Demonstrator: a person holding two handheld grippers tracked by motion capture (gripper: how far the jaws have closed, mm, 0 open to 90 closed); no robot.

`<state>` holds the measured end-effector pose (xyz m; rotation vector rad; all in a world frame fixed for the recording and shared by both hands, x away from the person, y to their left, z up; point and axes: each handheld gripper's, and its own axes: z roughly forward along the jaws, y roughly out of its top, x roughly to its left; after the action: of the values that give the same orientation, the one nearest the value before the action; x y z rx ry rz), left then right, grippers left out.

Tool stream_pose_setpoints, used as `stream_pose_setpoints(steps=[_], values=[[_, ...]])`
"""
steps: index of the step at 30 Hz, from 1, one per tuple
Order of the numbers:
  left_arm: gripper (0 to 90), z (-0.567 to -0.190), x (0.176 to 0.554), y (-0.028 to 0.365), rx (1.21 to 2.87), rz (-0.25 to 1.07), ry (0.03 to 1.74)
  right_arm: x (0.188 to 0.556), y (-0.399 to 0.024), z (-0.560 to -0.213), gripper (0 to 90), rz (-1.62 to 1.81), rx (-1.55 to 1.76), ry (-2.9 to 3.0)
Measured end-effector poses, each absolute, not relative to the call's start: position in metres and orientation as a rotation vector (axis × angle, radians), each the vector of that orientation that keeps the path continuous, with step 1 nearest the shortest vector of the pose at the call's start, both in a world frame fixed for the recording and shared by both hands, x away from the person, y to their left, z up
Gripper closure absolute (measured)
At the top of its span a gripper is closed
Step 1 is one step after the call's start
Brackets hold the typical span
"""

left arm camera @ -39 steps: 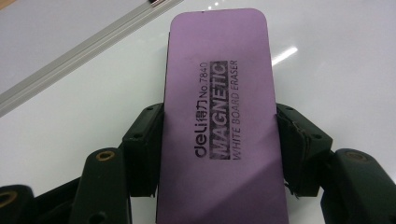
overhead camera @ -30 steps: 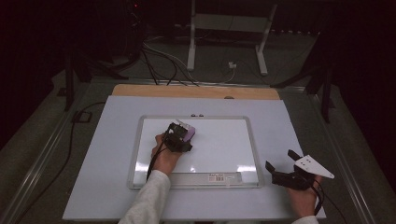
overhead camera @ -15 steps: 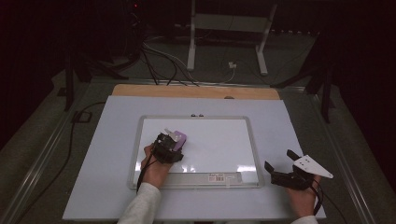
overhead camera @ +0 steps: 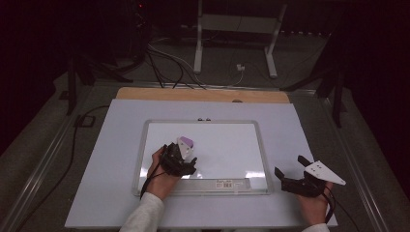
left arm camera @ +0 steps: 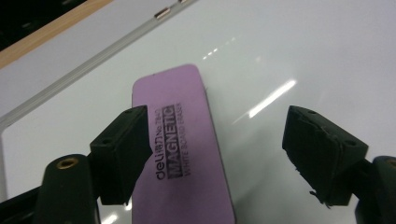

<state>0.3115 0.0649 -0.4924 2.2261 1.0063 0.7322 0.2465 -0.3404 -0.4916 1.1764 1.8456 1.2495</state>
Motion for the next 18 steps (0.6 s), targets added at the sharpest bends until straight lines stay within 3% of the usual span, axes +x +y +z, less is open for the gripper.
stream_pose_setpoints(steps=[9, 18], values=[[30.8, -0.498, 0.317, 0.069, 2.251, 0.73, 1.026, 0.246, -0.34, -0.491, 0.4, 1.254, 1.176, 1.843], [30.5, -0.498, 0.325, 0.073, 2.251, 0.726, 1.045, 0.246, -0.34, -0.491, 0.4, 1.254, 1.177, 1.843]])
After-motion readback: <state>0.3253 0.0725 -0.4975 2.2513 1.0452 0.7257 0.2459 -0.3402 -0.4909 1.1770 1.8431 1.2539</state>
